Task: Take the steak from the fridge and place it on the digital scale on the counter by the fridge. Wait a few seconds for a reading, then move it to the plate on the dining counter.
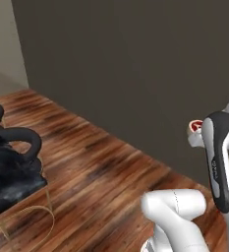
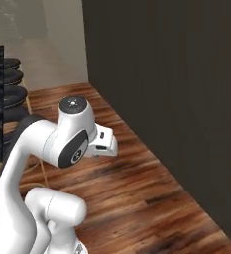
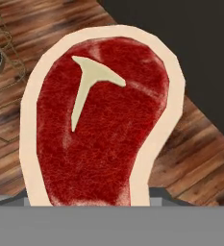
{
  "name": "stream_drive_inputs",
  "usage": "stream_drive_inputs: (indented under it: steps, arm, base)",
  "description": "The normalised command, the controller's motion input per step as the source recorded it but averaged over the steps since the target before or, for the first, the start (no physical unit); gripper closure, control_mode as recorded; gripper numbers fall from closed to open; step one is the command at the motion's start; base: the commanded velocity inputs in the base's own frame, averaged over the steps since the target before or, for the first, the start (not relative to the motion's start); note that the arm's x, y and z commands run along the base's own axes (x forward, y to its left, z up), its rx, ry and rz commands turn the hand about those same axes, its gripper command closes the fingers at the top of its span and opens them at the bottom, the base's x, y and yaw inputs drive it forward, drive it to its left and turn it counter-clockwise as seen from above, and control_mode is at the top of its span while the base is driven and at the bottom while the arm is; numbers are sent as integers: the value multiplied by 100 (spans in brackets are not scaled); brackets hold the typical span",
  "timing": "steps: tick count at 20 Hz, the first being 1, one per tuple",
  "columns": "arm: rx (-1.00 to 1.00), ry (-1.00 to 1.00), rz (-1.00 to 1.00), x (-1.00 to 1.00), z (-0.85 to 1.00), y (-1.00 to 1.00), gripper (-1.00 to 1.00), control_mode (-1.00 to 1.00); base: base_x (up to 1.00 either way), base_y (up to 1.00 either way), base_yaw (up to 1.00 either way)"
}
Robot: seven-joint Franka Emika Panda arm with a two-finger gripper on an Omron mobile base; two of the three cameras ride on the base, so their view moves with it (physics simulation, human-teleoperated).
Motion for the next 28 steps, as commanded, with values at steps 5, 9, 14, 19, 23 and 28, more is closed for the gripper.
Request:
stream_drive_inputs:
  steps: [5, 9, 14, 19, 23, 28]
  arm:
    - [0, 0, 0, 0, 0, 0, 100, 100]
    - [0, 0, 0, 0, 0, 0, 100, 100]
    - [0, 0, 0, 0, 0, 0, 100, 100]
    - [0, 0, 0, 0, 0, 0, 100, 100]
    - [0, 0, 0, 0, 0, 0, 100, 100]
    - [0, 0, 0, 0, 0, 0, 100, 100]
  base:
    - [100, -47, 61]
    - [100, -41, 62]
    - [100, -49, 65]
    - [100, -61, 61]
    - [100, -68, 62]
    - [100, -91, 51]
